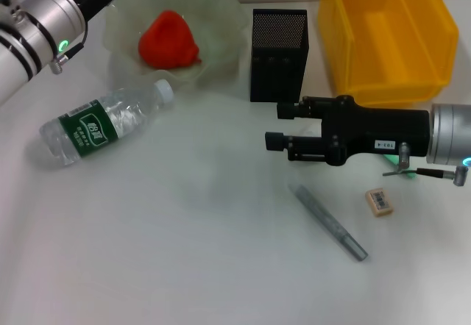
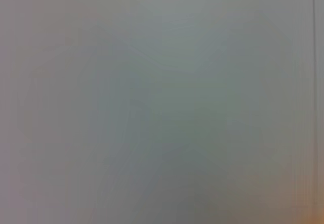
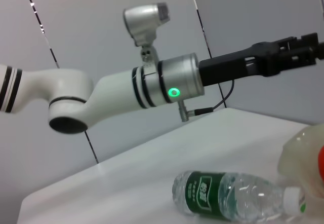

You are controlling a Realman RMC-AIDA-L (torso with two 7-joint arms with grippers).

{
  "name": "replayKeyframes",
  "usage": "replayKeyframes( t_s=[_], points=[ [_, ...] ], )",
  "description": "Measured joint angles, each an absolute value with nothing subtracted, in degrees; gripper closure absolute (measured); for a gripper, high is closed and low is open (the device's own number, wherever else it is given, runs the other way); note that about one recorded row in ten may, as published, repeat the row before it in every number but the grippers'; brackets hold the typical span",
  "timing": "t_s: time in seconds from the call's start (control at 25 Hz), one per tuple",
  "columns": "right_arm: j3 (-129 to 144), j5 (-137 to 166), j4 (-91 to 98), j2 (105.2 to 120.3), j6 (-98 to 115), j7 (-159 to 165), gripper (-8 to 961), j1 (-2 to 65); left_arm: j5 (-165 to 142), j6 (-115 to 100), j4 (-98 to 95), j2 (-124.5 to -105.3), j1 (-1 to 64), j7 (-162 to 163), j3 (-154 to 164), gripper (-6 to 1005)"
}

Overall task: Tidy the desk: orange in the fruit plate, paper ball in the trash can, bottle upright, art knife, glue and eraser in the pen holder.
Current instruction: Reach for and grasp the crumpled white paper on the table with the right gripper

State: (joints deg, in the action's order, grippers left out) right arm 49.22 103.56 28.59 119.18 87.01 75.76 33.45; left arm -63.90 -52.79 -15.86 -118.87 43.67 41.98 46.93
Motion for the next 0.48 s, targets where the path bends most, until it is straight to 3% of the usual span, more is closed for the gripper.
replayKeyframes(
  t_s=[0.48],
  points=[
    [49.2,99.8,28.6,119.17,87.0,74.8,345,34.0,-64.5,-77.4,-19.6,-118.34,33.4,54.7,50.0,207]
  ],
)
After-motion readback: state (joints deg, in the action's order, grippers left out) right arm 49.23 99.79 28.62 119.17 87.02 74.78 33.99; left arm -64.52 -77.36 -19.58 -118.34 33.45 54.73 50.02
